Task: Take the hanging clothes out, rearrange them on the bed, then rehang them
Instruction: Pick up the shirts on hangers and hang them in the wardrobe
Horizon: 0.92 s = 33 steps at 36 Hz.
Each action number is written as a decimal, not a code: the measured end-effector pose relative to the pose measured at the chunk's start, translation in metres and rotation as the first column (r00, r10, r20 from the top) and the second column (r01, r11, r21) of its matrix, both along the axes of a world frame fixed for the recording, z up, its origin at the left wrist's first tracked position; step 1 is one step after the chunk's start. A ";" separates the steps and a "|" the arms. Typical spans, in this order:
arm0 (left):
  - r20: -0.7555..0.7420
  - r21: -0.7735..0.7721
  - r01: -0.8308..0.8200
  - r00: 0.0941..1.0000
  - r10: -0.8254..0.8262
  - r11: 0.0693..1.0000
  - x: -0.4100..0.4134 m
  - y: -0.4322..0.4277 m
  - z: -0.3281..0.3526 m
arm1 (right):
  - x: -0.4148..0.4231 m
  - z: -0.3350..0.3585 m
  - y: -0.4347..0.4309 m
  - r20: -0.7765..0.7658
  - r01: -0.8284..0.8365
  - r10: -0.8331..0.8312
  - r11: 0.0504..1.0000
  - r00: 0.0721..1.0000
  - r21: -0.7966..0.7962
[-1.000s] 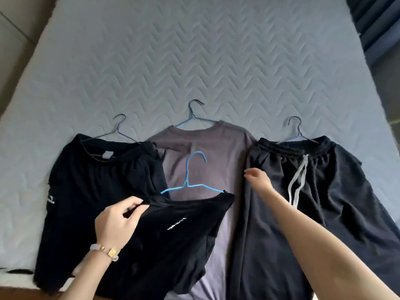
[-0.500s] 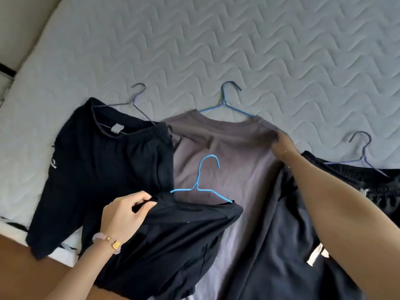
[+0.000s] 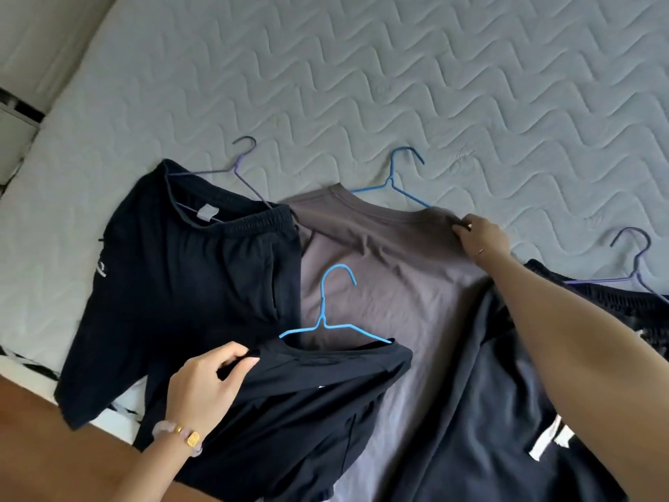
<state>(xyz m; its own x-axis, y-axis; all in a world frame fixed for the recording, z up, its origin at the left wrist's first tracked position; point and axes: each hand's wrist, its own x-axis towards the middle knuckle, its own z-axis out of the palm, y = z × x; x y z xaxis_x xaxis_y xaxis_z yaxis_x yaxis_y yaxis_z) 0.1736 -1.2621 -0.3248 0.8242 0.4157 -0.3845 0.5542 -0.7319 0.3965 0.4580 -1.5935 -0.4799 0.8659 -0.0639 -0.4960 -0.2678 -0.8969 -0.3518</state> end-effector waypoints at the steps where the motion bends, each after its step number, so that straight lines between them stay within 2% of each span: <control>1: -0.015 -0.005 -0.017 1.000 0.017 1.000 -0.002 0.001 0.002 | -0.002 0.006 0.000 -0.009 0.015 -0.015 0.999 1.000 0.032; 6: -0.004 -0.029 -0.070 0.998 0.070 0.997 -0.013 0.006 0.021 | 0.007 0.053 0.005 0.076 0.131 -0.146 0.976 0.986 0.172; 9: 0.019 -0.034 -0.110 0.994 0.110 0.993 -0.018 0.009 0.039 | 0.009 0.084 0.005 0.093 0.158 -0.179 0.967 0.979 0.198; 16: 0.051 -0.015 -0.127 0.991 0.127 0.992 -0.034 0.026 0.079 | -0.006 0.157 0.011 0.166 0.186 -0.212 0.969 0.963 0.160; 23: 0.156 -0.090 -0.191 0.967 0.203 0.978 -0.055 0.044 0.114 | -0.016 0.243 0.038 0.290 0.173 -0.203 0.977 0.935 0.129; 27: 0.188 -0.135 -0.197 0.957 0.220 0.971 -0.064 0.056 0.129 | -0.027 0.299 0.046 0.398 0.200 -0.211 0.977 0.893 0.070; 33: 0.321 -0.155 -0.213 0.913 0.253 0.965 -0.077 0.077 0.163 | -0.045 0.396 0.050 0.512 0.249 -0.258 0.965 0.820 0.088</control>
<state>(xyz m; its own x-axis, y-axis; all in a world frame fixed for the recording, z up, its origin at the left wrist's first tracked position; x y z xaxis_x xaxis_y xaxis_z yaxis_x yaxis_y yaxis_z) 0.0962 -1.1848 -0.1615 0.7978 0.5816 -0.1589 0.5232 -0.5368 0.6618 0.4130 -1.5438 -0.0844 0.9498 -0.3125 0.0136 -0.2610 -0.8157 -0.5163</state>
